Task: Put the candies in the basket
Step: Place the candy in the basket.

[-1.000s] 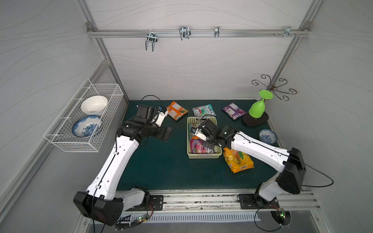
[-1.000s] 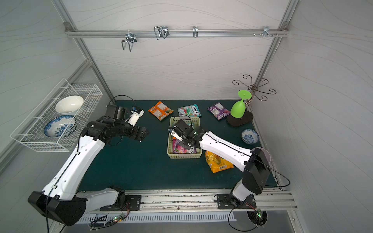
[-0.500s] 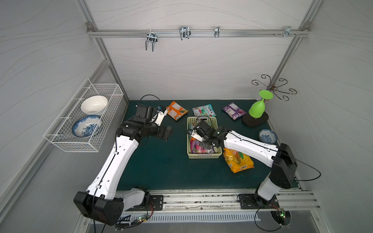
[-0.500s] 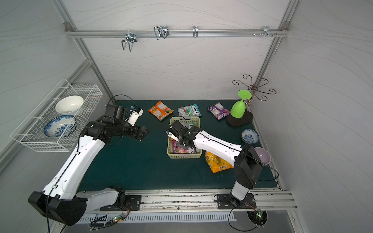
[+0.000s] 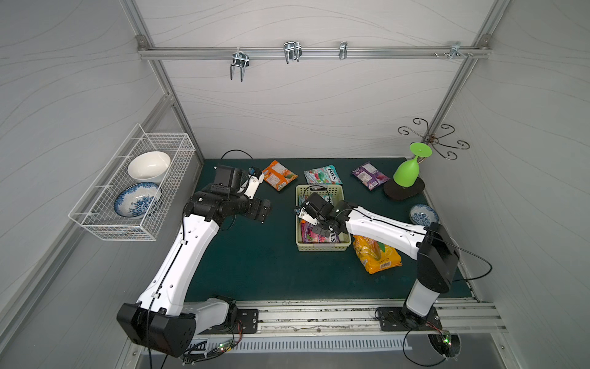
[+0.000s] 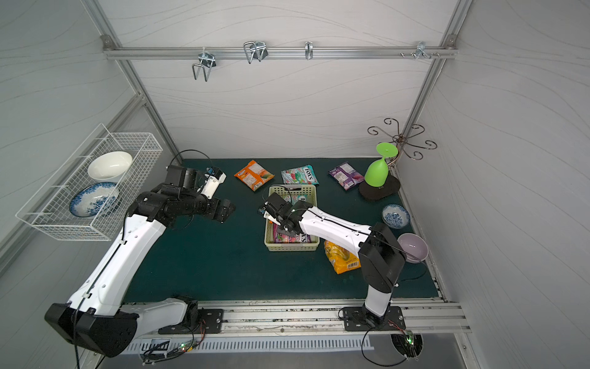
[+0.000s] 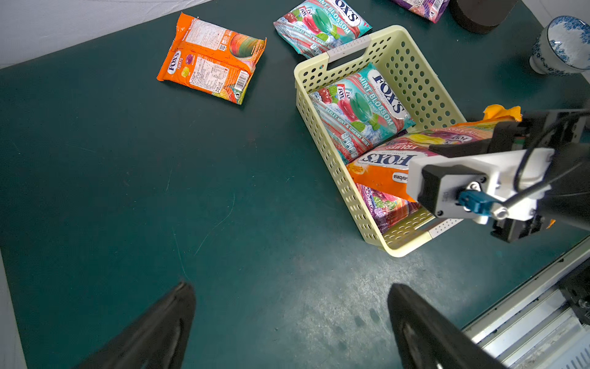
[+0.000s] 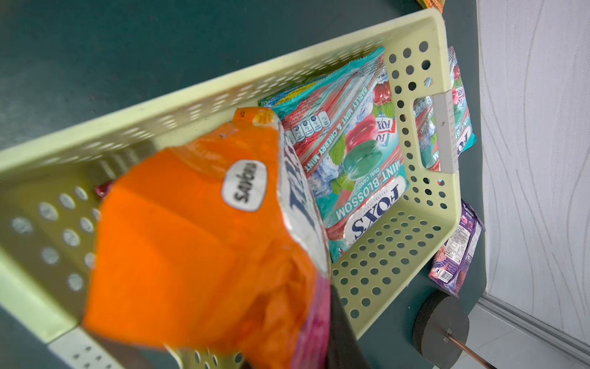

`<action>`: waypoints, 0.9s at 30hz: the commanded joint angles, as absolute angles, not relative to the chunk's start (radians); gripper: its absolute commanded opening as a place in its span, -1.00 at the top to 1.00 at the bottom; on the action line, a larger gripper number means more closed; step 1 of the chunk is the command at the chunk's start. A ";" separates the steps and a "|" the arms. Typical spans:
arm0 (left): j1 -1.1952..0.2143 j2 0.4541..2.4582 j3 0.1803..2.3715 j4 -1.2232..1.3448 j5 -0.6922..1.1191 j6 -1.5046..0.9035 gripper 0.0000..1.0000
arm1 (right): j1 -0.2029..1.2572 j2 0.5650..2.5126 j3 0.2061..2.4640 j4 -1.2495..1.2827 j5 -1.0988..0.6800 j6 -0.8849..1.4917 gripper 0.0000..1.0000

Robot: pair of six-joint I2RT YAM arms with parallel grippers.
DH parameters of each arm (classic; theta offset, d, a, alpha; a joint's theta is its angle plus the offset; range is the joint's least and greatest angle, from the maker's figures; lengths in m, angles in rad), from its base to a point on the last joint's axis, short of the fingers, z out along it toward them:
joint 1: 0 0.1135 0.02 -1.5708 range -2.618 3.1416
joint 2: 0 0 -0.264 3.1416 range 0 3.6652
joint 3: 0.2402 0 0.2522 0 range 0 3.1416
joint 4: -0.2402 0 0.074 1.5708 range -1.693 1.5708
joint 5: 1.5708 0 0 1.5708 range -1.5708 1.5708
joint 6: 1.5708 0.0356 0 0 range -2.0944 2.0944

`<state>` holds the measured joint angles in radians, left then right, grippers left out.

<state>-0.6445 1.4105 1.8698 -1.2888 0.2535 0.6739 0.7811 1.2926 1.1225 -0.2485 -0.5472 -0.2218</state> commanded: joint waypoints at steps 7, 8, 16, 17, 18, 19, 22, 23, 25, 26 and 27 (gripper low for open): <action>-0.643 1.357 1.817 -1.221 0.192 0.606 -0.15 | 0.784 1.204 1.146 -0.447 -0.315 -0.330 1.00; -0.638 1.352 1.811 -1.220 0.186 0.597 -0.19 | 0.784 1.202 1.158 -0.469 -0.282 -0.334 1.00; -0.510 1.281 1.651 -1.090 0.076 0.448 -0.51 | 0.807 1.238 1.264 -0.639 0.020 -0.349 1.00; -0.485 1.272 1.630 -1.079 0.079 0.426 -0.56 | 0.815 1.249 1.279 -0.652 0.045 -0.350 1.00; -0.469 1.259 1.609 -1.063 0.076 0.405 -0.59 | 0.826 1.259 1.292 -0.663 0.075 -0.350 1.00; -0.461 1.250 1.580 -1.044 0.057 0.387 -0.61 | 0.842 1.270 1.298 -0.667 0.114 -0.353 1.00; -0.430 1.240 1.521 -1.018 0.054 0.324 -0.80 | 0.889 1.311 1.306 -0.669 0.208 -0.376 1.00; -0.405 1.237 1.509 -1.013 0.085 0.293 -0.96 | 0.904 1.330 1.317 -0.679 0.237 -0.382 1.00; -0.341 1.225 1.482 -1.000 0.148 0.240 -0.97 | 0.938 1.386 1.353 -0.710 0.321 -0.395 1.00; -0.332 1.218 1.463 -0.987 0.147 0.226 -0.97 | 0.949 1.408 1.363 -0.721 0.355 -0.400 1.00; -0.326 1.213 1.438 -0.974 0.151 0.218 -0.97 | 0.958 1.430 1.368 -0.727 0.389 -0.401 1.00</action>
